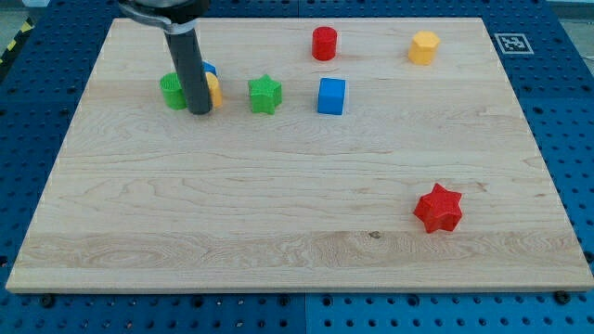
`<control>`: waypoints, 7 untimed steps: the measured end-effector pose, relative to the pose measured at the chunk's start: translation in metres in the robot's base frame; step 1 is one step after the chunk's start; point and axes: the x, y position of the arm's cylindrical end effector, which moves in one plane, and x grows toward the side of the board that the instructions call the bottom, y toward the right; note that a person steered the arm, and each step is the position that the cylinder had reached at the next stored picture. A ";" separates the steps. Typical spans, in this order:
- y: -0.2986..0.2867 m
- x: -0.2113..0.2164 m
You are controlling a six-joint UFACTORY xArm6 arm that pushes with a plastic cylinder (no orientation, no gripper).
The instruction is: Slide the yellow hexagon above the blue cube
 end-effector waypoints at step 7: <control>0.186 0.097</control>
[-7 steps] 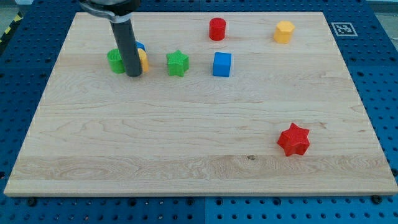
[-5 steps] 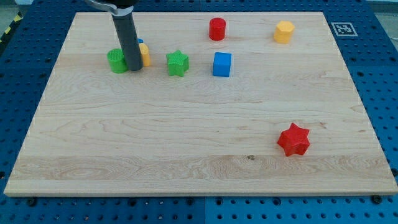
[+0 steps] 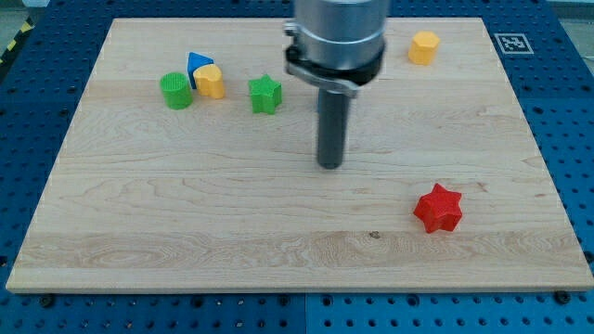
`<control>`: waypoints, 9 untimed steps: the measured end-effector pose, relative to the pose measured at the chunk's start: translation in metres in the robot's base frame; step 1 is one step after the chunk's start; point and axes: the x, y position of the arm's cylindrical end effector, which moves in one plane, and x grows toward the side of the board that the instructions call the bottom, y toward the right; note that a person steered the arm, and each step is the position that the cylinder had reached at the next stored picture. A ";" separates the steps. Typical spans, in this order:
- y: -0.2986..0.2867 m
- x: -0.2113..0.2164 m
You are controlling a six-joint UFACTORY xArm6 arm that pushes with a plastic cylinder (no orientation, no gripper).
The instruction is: Slide the yellow hexagon above the blue cube
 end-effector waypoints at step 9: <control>0.171 -0.252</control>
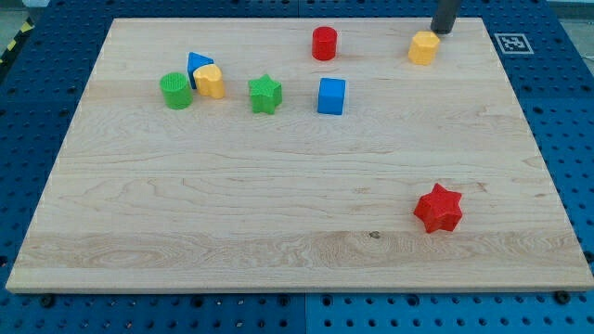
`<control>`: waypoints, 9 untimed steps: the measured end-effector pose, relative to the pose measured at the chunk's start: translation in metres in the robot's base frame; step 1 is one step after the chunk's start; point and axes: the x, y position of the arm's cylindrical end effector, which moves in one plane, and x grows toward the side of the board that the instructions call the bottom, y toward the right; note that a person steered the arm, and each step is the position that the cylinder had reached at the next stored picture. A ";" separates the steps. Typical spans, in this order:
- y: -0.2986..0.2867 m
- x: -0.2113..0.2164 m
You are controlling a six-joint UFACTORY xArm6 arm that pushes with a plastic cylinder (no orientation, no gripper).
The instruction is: Slide the yellow hexagon above the blue cube
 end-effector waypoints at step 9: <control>-0.053 0.118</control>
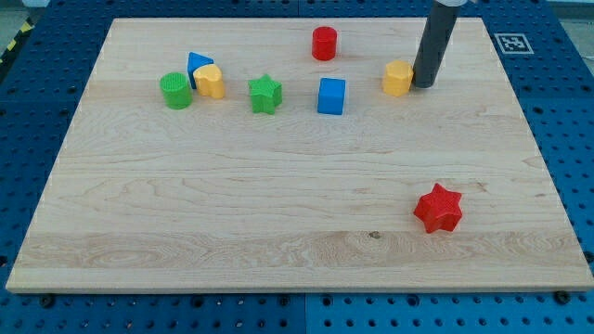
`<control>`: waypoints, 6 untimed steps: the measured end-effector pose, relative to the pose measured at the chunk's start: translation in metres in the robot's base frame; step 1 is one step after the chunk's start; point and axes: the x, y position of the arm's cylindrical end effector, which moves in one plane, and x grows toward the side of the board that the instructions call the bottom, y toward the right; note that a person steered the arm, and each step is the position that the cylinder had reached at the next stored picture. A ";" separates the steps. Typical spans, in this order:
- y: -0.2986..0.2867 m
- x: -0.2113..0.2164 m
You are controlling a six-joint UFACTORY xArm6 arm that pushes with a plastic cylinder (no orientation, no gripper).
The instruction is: Slide the yellow hexagon above the blue cube
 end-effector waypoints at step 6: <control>-0.067 -0.009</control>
